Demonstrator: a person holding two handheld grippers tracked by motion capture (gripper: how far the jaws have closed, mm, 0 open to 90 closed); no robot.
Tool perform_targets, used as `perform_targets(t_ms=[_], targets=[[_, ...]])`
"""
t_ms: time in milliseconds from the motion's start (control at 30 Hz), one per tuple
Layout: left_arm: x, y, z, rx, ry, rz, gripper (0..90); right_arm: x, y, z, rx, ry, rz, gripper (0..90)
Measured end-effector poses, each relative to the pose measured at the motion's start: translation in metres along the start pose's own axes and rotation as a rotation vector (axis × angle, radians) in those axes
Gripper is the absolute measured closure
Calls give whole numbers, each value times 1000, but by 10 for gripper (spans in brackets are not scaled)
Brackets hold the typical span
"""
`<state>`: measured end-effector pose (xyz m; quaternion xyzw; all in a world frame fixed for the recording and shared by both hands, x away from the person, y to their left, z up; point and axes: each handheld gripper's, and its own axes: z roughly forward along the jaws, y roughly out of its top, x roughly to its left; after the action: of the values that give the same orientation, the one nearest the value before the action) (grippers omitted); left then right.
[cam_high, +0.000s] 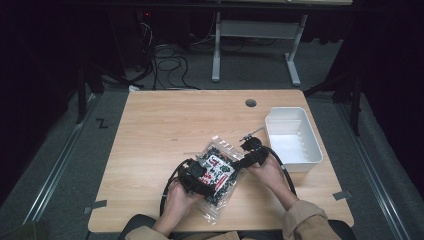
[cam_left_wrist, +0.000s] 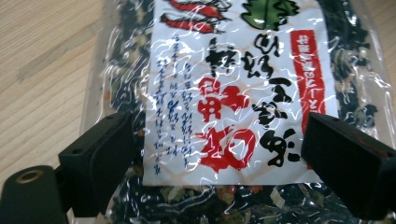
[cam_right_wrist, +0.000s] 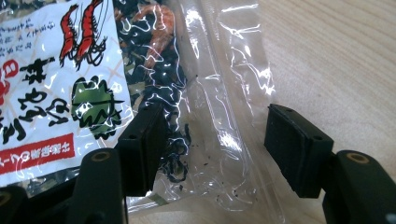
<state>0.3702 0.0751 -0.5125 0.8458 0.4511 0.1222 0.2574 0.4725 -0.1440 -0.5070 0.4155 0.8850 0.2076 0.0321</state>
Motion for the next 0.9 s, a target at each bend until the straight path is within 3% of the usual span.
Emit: perform_targets(t_ms=[167, 500, 600, 700, 733, 900], targets=[[7, 0, 0, 7, 13, -38, 91, 3, -2, -2, 30, 13, 13, 418], [7, 0, 1, 11, 10, -39, 94, 4, -3, -4, 39, 56, 4, 556], [7, 0, 1, 10, 11, -38, 95, 4, -2, -4, 50, 37, -15, 688], [7, 0, 1, 10, 10, -36, 95, 2, -2, -4, 46, 26, -23, 733], [7, 0, 1, 9, 9, -35, 95, 4, -3, -5, 41, 11, -21, 785], [8, 0, 2, 7, 3, -39, 94, 8, -3, -9, 15, -18, -81, 865]])
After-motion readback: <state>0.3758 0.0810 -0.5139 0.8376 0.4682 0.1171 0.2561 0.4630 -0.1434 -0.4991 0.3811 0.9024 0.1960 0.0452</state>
